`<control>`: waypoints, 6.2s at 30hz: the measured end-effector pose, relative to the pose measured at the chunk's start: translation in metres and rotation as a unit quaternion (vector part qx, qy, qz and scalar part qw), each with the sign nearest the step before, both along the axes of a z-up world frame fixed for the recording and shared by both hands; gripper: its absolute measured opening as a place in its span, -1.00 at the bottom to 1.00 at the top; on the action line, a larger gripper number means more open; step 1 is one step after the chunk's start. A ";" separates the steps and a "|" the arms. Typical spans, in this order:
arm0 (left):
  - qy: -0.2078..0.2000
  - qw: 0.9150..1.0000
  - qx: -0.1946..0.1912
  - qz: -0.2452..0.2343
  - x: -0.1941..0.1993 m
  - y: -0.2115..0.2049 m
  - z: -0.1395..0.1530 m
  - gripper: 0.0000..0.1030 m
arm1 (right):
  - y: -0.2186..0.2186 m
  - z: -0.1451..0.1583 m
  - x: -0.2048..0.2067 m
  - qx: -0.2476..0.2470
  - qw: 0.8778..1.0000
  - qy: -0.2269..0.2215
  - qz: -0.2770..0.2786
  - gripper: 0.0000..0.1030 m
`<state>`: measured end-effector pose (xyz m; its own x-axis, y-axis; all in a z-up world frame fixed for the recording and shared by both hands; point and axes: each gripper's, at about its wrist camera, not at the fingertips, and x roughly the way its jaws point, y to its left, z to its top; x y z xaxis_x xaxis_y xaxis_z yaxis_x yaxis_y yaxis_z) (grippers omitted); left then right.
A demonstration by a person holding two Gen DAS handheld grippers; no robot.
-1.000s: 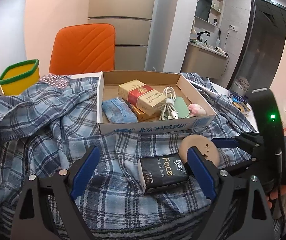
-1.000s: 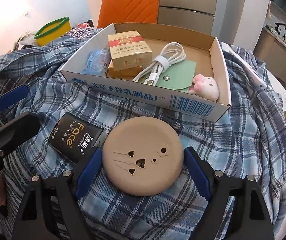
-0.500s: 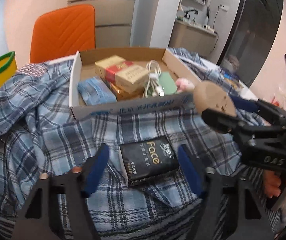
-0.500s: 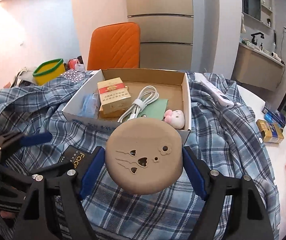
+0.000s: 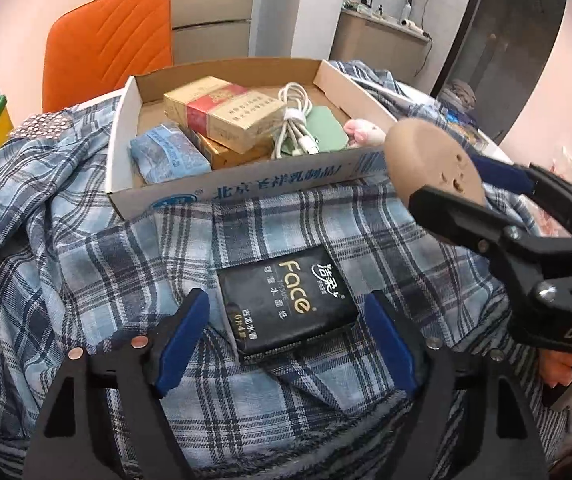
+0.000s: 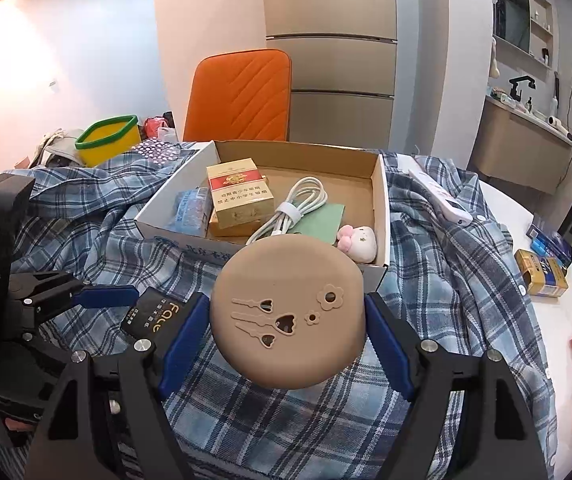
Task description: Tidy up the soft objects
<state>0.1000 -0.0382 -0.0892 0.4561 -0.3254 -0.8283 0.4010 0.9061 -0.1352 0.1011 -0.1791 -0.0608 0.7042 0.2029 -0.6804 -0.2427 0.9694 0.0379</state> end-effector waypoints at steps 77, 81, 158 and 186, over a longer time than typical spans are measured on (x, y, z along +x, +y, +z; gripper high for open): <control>-0.470 0.869 -0.100 0.116 -0.053 0.024 0.196 0.28 | -0.021 0.159 -0.037 0.052 0.928 -0.363 -0.068 0.57; -0.464 0.871 -0.101 0.125 -0.035 0.024 0.187 0.28 | -0.024 0.152 -0.023 0.053 0.925 -0.366 -0.087 0.57; -0.354 0.920 -0.066 0.156 0.031 0.031 0.104 0.99 | -0.025 0.037 0.077 0.011 0.974 -0.195 -0.112 0.76; -0.495 0.847 -0.116 0.153 -0.099 0.049 0.182 0.99 | -0.048 0.150 -0.068 0.061 0.915 -0.377 -0.127 1.00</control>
<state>0.0012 0.0112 0.0932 0.9827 -0.1672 0.0800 0.1721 0.9834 -0.0582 0.0331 -0.2267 0.0891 0.9993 0.0091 0.0353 -0.0114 0.9978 0.0649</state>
